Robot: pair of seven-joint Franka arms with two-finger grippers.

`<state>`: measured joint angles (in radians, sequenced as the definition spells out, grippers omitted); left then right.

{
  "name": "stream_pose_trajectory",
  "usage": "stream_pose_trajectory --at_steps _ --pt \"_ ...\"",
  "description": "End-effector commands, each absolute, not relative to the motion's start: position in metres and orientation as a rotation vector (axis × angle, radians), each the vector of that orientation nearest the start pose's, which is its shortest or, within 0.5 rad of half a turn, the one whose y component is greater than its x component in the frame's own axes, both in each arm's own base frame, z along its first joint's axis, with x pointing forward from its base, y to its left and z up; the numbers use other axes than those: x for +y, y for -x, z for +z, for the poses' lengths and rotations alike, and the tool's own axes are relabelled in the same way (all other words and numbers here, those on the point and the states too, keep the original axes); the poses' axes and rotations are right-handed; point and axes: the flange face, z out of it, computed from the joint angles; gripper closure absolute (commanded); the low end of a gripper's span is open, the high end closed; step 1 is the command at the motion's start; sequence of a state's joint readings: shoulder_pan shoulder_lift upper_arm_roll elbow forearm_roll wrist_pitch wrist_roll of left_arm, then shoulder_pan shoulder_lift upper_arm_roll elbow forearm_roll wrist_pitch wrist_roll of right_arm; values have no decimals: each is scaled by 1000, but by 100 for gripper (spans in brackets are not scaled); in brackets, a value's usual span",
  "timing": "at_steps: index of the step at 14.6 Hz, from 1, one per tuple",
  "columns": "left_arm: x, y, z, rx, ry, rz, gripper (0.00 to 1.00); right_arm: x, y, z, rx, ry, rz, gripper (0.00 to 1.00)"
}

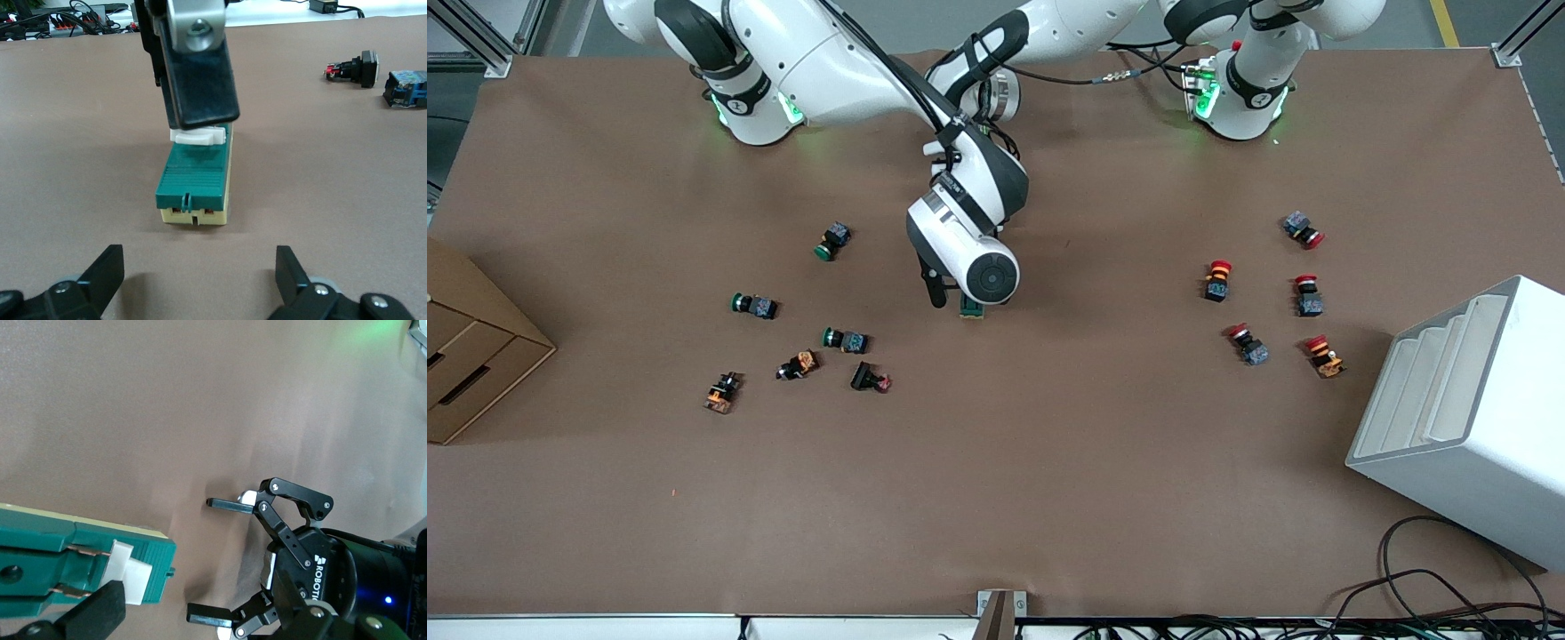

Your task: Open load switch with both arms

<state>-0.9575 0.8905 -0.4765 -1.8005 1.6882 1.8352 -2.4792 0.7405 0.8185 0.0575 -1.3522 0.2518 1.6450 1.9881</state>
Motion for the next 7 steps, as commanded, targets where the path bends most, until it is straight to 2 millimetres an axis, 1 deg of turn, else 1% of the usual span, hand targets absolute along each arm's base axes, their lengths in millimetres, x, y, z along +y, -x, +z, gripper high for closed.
stream_pose_trajectory --at_steps 1,4,7 --pt "-589 -173 83 38 2666 -1555 0 495 -458 201 2107 2841 672 0" --pt "-589 -174 85 32 2668 -1559 0 494 -456 193 2110 2851 676 0" --pt "-589 -174 85 32 2668 -1559 1 495 -455 191 2108 2861 662 0"
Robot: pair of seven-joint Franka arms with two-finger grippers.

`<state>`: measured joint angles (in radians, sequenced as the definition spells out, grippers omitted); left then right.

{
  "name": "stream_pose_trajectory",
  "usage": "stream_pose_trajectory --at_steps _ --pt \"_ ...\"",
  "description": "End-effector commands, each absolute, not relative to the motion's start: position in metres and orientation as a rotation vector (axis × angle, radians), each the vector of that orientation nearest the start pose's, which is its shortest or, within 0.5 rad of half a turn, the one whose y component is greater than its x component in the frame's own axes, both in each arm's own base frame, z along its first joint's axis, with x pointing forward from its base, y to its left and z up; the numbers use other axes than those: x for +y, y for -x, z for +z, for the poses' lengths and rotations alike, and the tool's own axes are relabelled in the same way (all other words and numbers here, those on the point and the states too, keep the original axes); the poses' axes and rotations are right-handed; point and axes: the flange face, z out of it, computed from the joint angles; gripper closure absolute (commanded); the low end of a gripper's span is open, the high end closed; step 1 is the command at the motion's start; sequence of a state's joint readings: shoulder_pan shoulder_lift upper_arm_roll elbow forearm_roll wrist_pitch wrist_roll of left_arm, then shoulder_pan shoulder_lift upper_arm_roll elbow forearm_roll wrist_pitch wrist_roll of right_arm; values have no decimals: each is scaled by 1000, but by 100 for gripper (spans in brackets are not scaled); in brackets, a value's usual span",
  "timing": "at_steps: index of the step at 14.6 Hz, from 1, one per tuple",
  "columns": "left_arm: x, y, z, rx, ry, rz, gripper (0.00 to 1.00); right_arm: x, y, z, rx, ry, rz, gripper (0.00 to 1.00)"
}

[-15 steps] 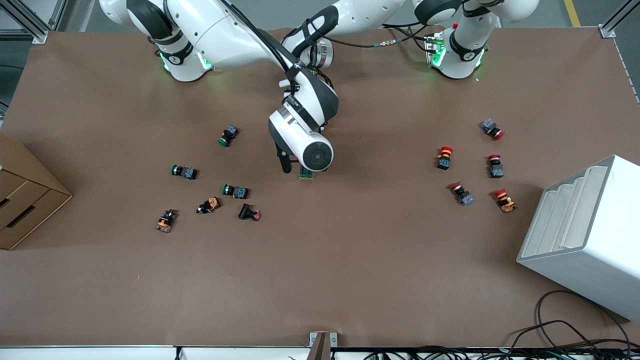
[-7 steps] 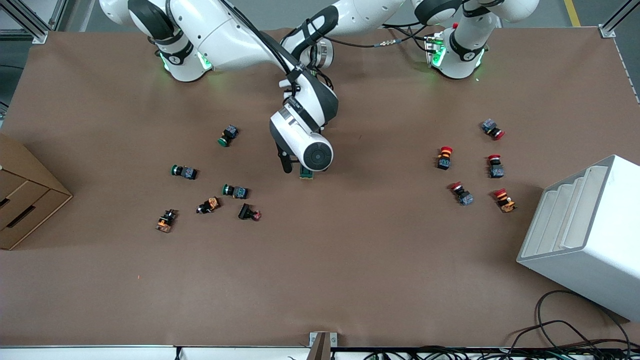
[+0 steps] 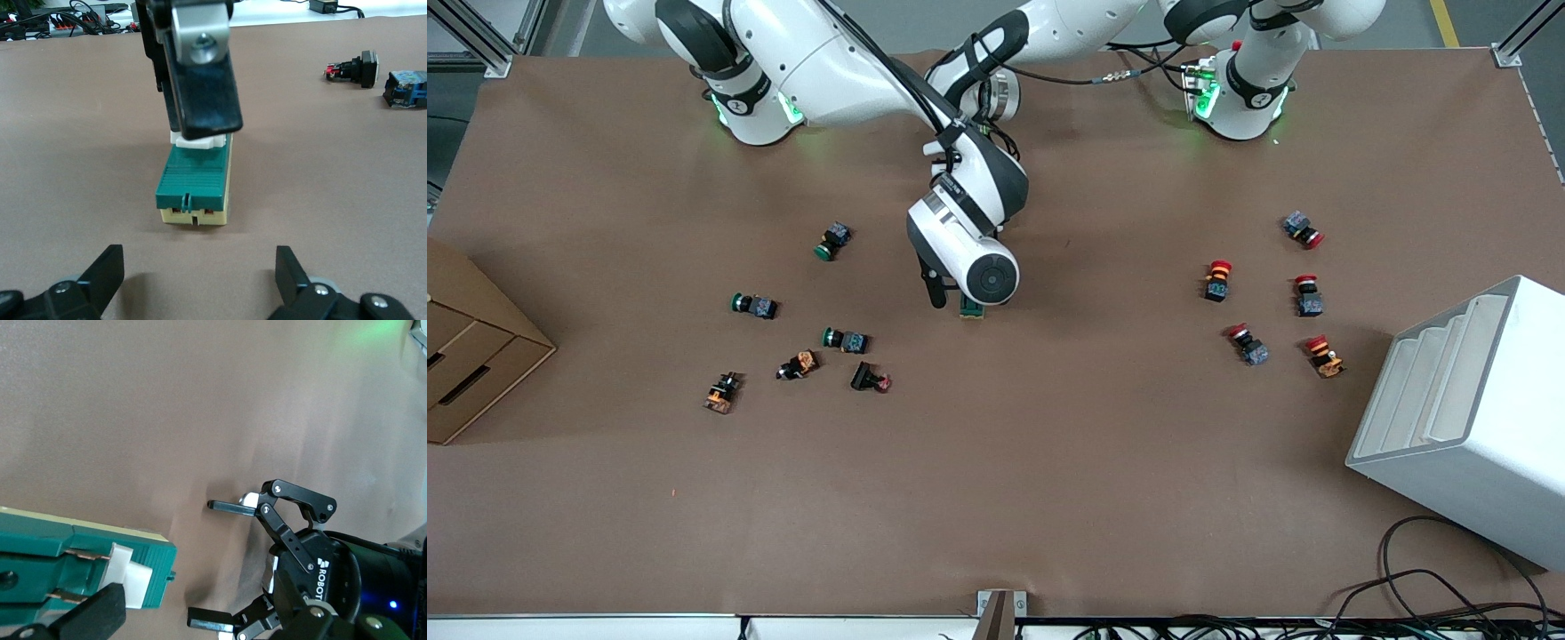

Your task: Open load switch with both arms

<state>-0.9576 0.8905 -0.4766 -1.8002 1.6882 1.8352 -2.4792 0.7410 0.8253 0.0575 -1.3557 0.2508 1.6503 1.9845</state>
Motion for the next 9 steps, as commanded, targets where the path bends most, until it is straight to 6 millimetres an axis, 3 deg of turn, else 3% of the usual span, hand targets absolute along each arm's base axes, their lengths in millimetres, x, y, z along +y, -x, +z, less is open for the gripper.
stream_pose_trajectory --at_steps 1,6,9 --pt "-589 -175 85 30 2667 -1558 0 495 -456 193 2103 2860 661 0" --pt "-589 -175 85 30 2667 -1558 0 486 -471 204 2069 2854 672 0" --pt "-591 -176 90 31 2667 -1563 0 470 -493 226 2019 2833 670 0"
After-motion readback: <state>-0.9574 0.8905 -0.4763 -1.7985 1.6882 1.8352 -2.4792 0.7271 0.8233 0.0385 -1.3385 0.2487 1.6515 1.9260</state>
